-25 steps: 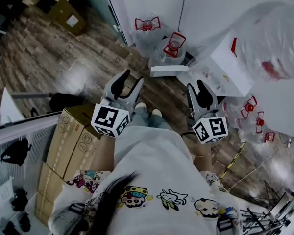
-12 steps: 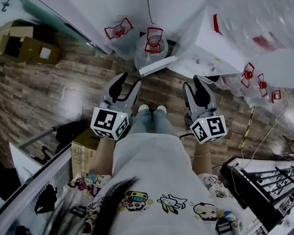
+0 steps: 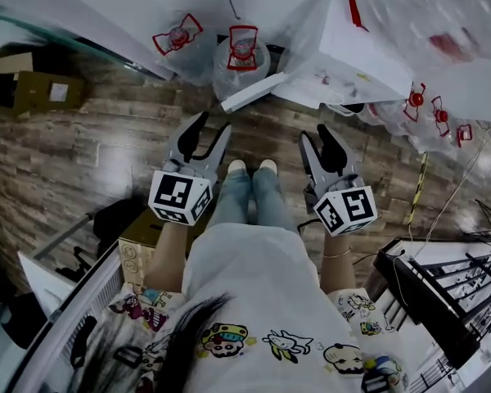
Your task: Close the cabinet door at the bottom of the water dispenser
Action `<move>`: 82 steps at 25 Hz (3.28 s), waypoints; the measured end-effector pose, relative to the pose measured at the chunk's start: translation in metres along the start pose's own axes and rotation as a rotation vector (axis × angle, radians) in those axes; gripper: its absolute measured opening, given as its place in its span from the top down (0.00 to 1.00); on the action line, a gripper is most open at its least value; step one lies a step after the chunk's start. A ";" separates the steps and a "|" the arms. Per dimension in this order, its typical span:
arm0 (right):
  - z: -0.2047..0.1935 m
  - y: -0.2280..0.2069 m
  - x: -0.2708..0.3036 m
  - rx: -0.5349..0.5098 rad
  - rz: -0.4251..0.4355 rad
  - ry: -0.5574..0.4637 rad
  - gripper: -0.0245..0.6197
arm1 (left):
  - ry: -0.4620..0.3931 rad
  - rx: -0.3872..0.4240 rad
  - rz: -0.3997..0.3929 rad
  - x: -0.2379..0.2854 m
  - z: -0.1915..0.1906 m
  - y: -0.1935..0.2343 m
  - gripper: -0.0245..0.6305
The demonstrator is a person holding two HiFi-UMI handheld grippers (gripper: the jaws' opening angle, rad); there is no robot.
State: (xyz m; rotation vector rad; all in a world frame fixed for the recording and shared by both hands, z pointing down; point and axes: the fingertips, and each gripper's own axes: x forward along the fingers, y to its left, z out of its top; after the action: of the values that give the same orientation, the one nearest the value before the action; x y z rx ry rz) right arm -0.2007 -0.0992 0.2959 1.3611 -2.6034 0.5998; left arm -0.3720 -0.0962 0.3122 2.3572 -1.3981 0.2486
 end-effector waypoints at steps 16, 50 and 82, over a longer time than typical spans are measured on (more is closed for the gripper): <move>-0.099 -0.027 0.041 0.054 0.022 0.106 0.72 | 0.119 -0.019 -0.007 0.065 -0.122 0.025 0.68; -0.299 -0.090 0.120 0.161 0.012 0.267 0.73 | 0.553 0.162 -0.019 0.204 -0.400 0.142 0.56; -0.351 -0.106 0.104 0.205 -0.116 0.307 0.95 | 0.730 0.222 -0.084 0.213 -0.456 0.116 0.69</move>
State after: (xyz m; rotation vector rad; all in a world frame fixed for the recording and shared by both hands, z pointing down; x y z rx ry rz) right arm -0.1944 -0.0878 0.6772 1.3400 -2.2551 0.9932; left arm -0.3495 -0.1288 0.8271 2.1270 -0.9412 1.1525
